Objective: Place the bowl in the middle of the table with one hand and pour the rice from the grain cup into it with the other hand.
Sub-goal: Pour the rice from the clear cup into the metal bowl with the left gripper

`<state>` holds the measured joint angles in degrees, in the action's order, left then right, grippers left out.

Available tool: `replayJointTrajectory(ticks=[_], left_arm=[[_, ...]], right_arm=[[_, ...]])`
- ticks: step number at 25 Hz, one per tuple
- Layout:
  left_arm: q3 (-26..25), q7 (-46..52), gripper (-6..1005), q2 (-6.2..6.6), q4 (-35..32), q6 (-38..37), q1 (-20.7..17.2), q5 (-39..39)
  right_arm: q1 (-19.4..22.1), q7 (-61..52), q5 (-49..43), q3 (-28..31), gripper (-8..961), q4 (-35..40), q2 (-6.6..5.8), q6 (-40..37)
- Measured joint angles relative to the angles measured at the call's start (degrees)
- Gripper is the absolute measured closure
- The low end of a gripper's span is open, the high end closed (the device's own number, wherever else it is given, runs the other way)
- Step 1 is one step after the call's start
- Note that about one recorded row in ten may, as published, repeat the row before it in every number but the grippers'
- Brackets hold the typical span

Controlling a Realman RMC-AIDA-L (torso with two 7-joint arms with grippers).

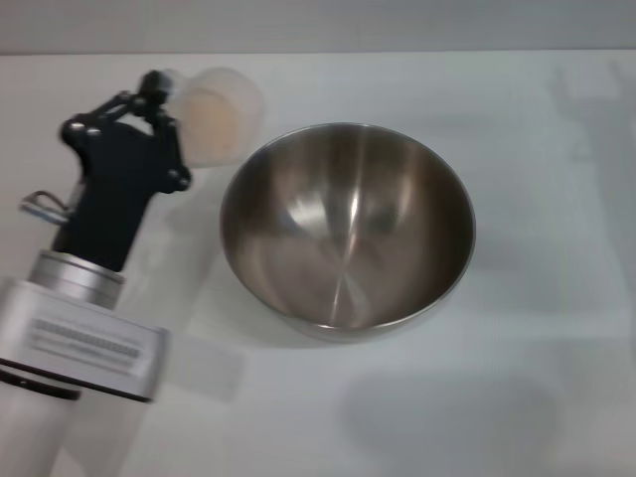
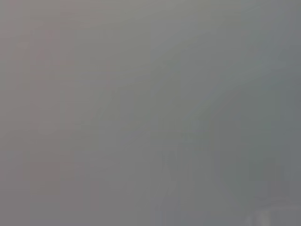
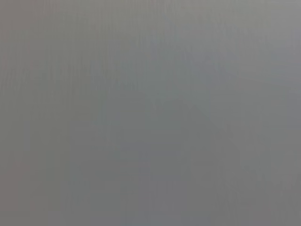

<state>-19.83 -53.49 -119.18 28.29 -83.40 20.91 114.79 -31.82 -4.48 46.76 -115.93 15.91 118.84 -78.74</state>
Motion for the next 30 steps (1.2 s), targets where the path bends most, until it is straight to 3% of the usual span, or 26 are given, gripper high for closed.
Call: replayJointTrajectory(ticks=[11,23,30], left_arm=[[0.2,-31.7,974,0.00,2.2,4.0,0.8,8.2],[2.8,-62.9,974,0.00,2.0,4.8,0.8,8.9],[2.6,-73.6,975,0.00,1.2,4.0,0.8,12.6]], right_arm=[[-0.6,0.0,0.0,-0.1,143,-0.4,-0.10,0.1],[-1.1,0.2,-1.1,0.3,143,-0.6,-0.10,0.3],[-1.3,0.2,-1.4,0.4,143,-0.6,-0.10,0.3]])
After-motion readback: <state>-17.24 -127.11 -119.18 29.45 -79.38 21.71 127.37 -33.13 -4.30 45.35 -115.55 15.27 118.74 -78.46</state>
